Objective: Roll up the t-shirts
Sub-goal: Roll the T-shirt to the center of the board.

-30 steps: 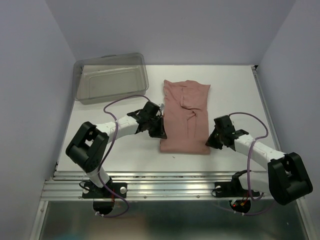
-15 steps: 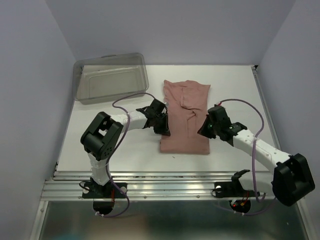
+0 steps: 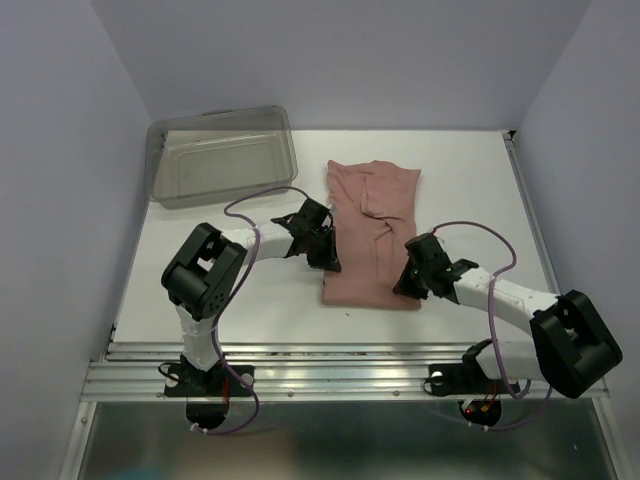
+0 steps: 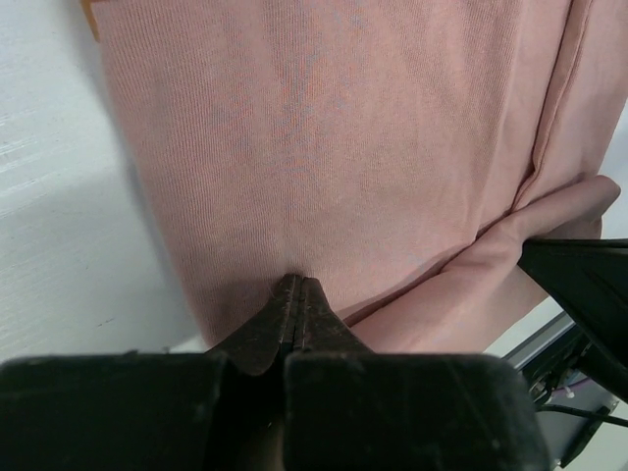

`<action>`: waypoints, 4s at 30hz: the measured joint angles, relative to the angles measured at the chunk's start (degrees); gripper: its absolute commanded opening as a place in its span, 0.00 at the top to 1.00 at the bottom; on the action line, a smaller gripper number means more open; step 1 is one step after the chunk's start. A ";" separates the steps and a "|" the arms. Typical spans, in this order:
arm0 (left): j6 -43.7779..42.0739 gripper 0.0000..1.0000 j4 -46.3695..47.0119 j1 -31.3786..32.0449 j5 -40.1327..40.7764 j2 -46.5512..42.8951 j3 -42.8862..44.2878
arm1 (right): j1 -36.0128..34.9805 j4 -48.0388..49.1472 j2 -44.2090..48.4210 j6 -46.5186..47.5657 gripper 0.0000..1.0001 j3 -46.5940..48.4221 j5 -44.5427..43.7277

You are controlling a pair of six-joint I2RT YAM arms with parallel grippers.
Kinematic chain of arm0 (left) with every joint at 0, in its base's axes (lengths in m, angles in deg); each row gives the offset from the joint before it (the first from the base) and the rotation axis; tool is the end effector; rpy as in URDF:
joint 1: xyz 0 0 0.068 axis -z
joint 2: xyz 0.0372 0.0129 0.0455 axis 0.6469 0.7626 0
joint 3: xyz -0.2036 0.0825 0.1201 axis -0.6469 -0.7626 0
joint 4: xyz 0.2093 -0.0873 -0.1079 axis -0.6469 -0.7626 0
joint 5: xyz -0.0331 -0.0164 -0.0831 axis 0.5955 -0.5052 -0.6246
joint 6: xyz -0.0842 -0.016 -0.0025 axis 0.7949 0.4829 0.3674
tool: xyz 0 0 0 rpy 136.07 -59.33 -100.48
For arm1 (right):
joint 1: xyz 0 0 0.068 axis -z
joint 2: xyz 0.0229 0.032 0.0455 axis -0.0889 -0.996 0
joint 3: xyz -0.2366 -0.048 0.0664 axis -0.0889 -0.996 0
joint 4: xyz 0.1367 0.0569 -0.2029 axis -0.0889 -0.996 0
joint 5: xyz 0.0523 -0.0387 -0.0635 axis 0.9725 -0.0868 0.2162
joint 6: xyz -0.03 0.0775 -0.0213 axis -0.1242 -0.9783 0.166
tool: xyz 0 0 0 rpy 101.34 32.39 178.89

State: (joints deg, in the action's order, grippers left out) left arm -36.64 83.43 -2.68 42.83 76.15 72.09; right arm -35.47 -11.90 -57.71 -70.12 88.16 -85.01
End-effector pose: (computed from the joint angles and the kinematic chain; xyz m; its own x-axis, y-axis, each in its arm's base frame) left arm 0.2934 -0.2573 0.1116 -0.9125 0.0443 -0.4067 0.2902 0.7707 -0.5672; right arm 0.2149 0.1186 0.1081 -0.8331 0.3950 -0.3871 0.2647 0.8993 0.3480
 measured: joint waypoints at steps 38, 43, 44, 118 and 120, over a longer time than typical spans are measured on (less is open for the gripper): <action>-0.31 1.00 -4.96 2.56 0.63 -16.50 -8.55 | -0.09 -10.23 6.75 -3.02 0.87 0.42 -9.64; -0.04 1.00 -4.52 2.86 1.68 -12.59 -10.19 | -0.07 -8.13 5.97 -3.91 0.87 -1.75 -9.62; -0.04 1.00 -4.22 2.82 2.03 -11.72 -10.21 | -0.07 -7.72 6.08 -3.98 0.88 -1.99 -9.60; 25.33 0.57 9.05 3.63 2.40 -31.98 -33.29 | -0.02 -11.69 19.63 -14.40 0.96 -10.14 -5.79; 27.63 0.56 9.53 3.69 2.67 -32.33 -34.21 | -0.02 -11.69 19.63 -14.40 0.96 -10.14 -5.77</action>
State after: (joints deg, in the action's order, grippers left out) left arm -9.02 92.96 1.01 45.49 43.82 37.89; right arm -35.49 -23.59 -38.08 -84.52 78.02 -90.78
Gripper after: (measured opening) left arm 0.419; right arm 0.090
